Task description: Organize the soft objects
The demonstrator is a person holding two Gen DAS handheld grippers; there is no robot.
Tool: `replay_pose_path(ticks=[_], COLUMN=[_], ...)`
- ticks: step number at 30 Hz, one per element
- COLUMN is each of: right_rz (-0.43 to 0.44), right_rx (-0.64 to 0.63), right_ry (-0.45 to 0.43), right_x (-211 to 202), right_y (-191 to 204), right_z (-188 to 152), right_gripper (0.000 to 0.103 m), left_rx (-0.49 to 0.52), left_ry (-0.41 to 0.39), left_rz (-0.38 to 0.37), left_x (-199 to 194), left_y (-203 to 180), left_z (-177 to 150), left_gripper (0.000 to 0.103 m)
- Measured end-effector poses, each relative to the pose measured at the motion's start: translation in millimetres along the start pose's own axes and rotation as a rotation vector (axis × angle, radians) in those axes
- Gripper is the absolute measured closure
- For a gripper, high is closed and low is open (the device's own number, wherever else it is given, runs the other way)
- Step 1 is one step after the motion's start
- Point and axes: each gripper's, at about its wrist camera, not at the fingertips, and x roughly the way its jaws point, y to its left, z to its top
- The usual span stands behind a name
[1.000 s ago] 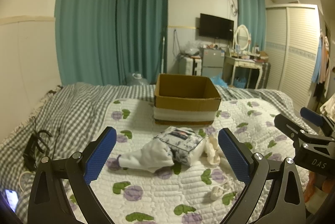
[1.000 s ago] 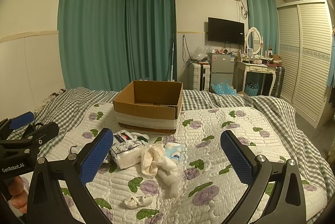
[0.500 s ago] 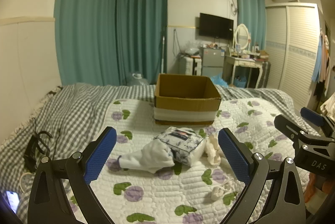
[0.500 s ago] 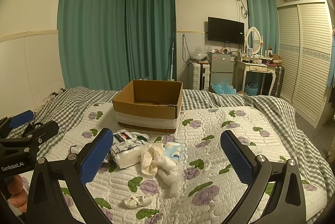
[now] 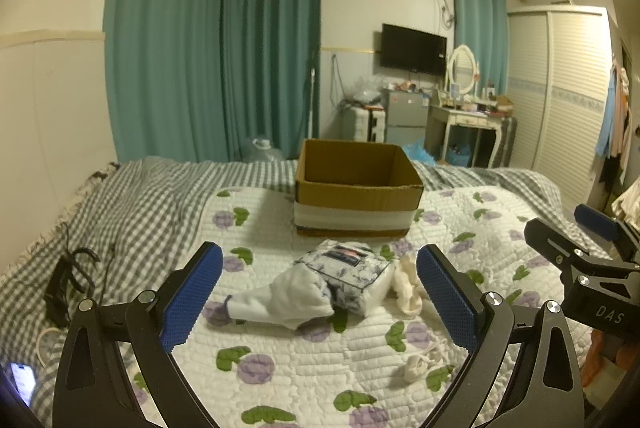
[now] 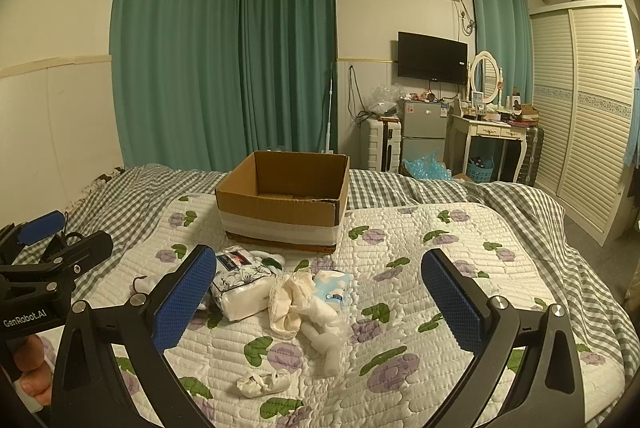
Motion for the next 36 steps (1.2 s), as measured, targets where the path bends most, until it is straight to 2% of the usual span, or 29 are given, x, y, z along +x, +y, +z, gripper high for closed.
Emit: replay_pose_path(ticks=[13, 23, 28, 31, 36], right_rz=[0.000, -0.002, 0.007, 0.022, 0.041], right_rx=[-0.001, -0.009, -0.022, -0.035, -0.108], right_ry=[0.001, -0.007, 0.003, 0.061, 0.257], right_x=[-1.1, 0.4, -1.8, 5.7, 38.7], right_y=[0.4, 1.9, 3.4, 9.2, 34.2], right_z=[4.8, -9.8, 2.0, -3.1, -32.8], right_gripper=[0.000, 0.000, 0.000, 0.000, 0.000], left_rx=[0.000, 0.000, 0.003, 0.015, 0.065], left_ry=[0.001, 0.000, -0.003, 0.014, 0.108], left_rz=[-0.002, -0.003, -0.002, -0.005, -0.001], left_x=[0.7, 1.3, 0.2, 1.5, 20.3], left_y=[0.0, 0.5, 0.3, 2.4, 9.2], left_z=[-0.1, -0.8, -1.3, -6.9, -42.1], left_gripper=[0.004, 0.004, 0.004, 0.004, 0.004])
